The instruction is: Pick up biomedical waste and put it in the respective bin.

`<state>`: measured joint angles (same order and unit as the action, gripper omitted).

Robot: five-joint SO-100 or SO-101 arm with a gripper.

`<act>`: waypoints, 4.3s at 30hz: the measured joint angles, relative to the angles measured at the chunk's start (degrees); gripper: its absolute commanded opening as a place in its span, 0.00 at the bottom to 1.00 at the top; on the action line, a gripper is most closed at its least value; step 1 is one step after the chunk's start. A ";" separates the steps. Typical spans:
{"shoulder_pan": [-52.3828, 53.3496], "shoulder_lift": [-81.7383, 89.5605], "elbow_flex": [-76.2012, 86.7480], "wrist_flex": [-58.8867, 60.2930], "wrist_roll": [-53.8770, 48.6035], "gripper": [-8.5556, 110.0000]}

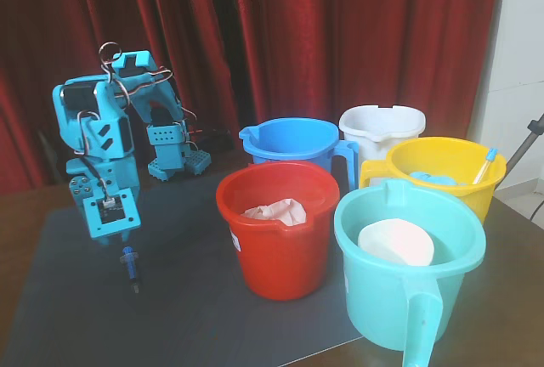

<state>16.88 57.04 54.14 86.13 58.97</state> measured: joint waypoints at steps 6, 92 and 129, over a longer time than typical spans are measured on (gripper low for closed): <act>-0.18 0.00 0.26 0.00 -2.90 0.26; -0.09 0.18 22.24 -16.17 -15.21 0.07; -34.28 3.60 -31.46 5.80 26.54 0.07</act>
<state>-17.40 60.64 22.68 91.93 85.52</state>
